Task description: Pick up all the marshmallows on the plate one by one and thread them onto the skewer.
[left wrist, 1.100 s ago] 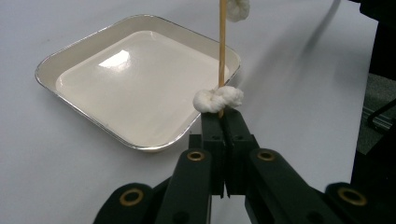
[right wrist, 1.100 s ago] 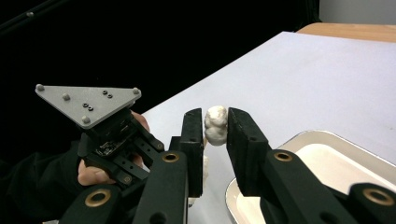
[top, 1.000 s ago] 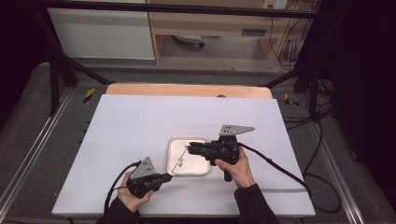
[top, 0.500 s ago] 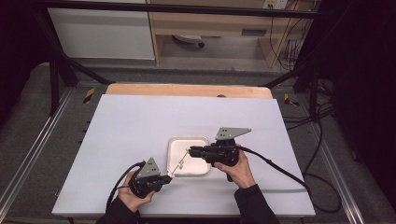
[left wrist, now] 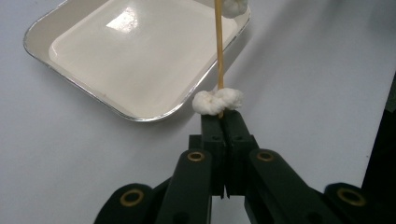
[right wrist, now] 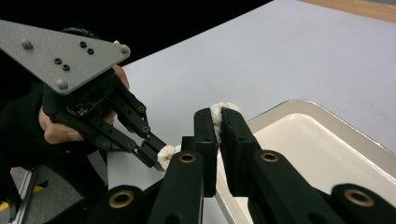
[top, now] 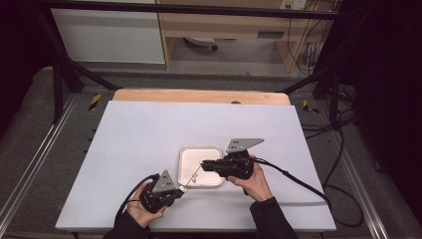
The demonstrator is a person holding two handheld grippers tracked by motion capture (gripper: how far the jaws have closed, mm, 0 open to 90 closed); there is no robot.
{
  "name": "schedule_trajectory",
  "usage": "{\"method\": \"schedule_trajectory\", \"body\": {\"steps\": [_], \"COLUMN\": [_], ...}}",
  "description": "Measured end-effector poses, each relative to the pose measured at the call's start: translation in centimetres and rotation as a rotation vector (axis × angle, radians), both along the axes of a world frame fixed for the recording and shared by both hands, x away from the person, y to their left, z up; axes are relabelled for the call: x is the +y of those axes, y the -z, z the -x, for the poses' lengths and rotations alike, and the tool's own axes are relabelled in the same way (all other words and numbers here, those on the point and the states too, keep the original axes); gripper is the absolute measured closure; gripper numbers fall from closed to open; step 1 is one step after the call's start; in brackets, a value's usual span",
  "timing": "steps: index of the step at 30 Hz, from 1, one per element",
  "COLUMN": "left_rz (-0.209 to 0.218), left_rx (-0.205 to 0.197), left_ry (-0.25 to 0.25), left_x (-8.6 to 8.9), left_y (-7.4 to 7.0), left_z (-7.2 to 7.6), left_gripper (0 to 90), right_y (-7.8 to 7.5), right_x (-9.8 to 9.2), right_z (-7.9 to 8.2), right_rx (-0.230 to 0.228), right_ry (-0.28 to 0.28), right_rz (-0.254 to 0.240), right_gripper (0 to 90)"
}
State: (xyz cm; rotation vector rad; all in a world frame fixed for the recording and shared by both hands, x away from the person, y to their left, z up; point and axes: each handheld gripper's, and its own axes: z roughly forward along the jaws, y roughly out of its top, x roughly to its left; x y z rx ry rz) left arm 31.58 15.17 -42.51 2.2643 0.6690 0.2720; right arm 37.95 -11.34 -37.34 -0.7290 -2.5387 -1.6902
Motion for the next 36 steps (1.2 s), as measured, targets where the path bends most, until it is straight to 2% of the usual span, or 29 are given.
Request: {"method": "schedule_trajectory", "body": {"steps": [7, 12, 18, 20, 23, 24, 32, 35, 36], "left_rz": [-0.016, -0.024, -0.025, -0.017, 0.010, 0.025, 0.055, 0.044, 0.044], "left_rx": [0.006, 0.003, -0.004, -0.002, -0.004, -0.001, -0.014, -0.010, -0.005], "left_ry": [0.004, 0.002, 0.002, 0.003, -0.005, -0.007, -0.012, -0.019, -0.023], "left_x": [-0.2, -0.2, -0.2, -0.1, 0.1, 0.2, 0.4, 0.4, 0.5], "left_y": [0.0, 0.1, 0.2, 0.3, 0.5, 0.5, 0.5, 0.6, 0.8], "left_z": [-0.1, -0.1, 0.0, -0.1, -0.3, -0.4, -0.4, -0.4, -0.5], "left_gripper": [88.9, 88.9, 88.9, 88.9, 88.9, 88.8, 88.8, 88.8, 88.8], "right_y": [0.3, 0.6, 0.8, 0.9, 0.8, 0.8, 0.2, 0.0, -0.2], "right_x": [0.2, 0.2, 0.3, 0.3, 0.2, 0.1, -0.3, -0.5, -0.6], "right_z": [0.0, 0.1, 0.1, 0.2, 0.3, 0.4, 0.8, 0.9, 1.0], "right_rx": [-0.005, -0.012, -0.011, -0.013, -0.015, -0.012, -0.006, -0.015, -0.029], "right_ry": [0.003, 0.006, -0.002, -0.002, -0.001, 0.005, 0.009, 0.017, 0.043], "right_rz": [0.022, 0.064, 0.074, 0.081, 0.060, 0.054, 0.012, 0.009, 0.004], "right_gripper": [86.1, 86.2, 86.3, 86.1, 84.8, 83.9, 66.3, 57.6, 54.1]}}
